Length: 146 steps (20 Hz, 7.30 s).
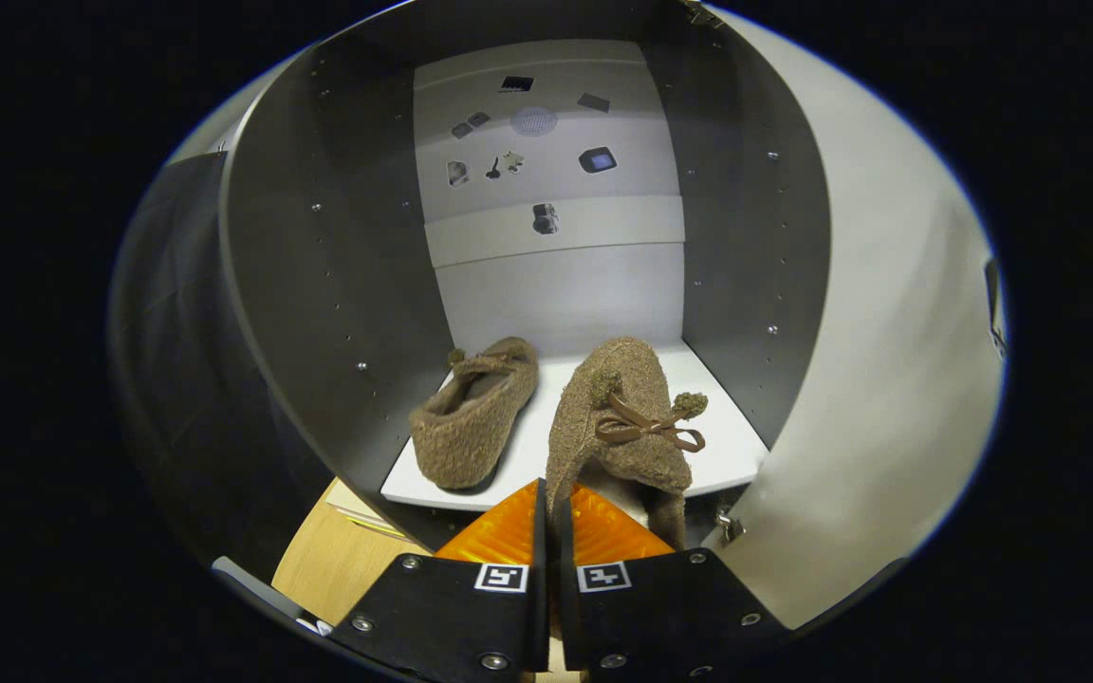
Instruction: Open the shoe cabinet door, grab the shoes and put them into the shoe cabinet, then close the shoe cabinet door.
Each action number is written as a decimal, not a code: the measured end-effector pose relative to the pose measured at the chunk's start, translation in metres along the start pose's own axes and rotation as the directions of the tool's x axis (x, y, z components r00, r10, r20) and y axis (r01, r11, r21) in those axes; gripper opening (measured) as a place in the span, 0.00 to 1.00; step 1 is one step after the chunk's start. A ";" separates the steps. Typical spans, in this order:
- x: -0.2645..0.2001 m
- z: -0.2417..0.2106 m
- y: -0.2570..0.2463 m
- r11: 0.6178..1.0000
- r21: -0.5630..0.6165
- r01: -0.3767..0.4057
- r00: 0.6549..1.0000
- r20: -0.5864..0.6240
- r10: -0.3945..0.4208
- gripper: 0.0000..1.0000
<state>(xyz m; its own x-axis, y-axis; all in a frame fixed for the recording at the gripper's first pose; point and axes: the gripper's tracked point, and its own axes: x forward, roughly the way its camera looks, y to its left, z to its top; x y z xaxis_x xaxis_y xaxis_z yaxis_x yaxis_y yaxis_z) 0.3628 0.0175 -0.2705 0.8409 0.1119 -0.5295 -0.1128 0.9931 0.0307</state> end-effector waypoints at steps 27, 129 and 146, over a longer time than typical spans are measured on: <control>0.111 0.039 0.005 0.997 0.003 -0.077 0.995 -0.056 0.077 0.36; -0.189 0.024 0.099 0.996 -0.087 -0.035 0.968 0.247 0.055 0.93; -0.101 0.056 0.127 0.991 -0.060 -0.120 0.963 0.237 0.131 0.92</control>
<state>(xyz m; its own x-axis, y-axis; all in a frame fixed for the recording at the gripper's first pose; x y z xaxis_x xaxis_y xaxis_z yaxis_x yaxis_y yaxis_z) 0.2930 0.1339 -0.1656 0.9199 0.2463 -0.3051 -0.2450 0.9686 0.0432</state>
